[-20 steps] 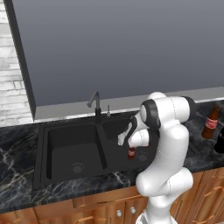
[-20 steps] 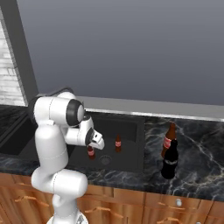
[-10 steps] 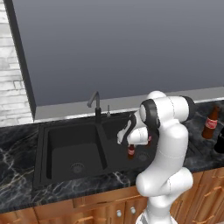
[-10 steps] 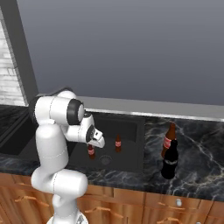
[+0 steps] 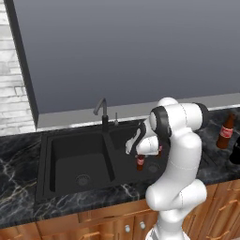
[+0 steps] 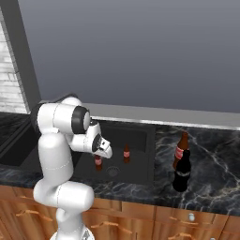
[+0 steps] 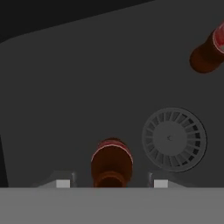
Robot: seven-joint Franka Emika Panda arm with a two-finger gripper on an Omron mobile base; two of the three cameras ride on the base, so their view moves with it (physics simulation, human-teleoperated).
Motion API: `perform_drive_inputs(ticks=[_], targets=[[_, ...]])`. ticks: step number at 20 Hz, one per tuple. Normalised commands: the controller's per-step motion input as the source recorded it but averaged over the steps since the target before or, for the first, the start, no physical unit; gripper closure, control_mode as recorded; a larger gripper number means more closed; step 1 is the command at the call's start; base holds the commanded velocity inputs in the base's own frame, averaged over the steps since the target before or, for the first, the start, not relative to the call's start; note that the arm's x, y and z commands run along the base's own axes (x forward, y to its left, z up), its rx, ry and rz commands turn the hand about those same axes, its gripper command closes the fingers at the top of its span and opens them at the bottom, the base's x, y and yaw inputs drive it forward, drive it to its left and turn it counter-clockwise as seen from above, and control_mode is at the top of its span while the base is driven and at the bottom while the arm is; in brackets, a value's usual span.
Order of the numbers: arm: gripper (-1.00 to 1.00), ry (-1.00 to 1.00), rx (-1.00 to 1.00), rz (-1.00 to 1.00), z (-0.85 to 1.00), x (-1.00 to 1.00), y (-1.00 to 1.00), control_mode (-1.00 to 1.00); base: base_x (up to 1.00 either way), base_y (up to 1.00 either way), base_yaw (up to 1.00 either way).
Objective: Place the large bottle from the dining counter next to the other large bottle outside the sink, and place the small bottle from the dining counter next to the other small bottle inside the sink.
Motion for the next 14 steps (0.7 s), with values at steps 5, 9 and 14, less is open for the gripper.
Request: perform_drive_inputs(ticks=[5,9,14], targets=[[-1.00,0.00,0.00,0.00,0.02,0.03,0.00,-1.00,0.00,0.00,0.00],[-1.00,0.00,0.00,0.00,0.36,0.12,0.00,-1.00,0.00,0.00,0.00],[-1.00,-0.01,0.00,0.00,0.40,0.33,0.00,-1.00,0.00,0.00,0.00]])
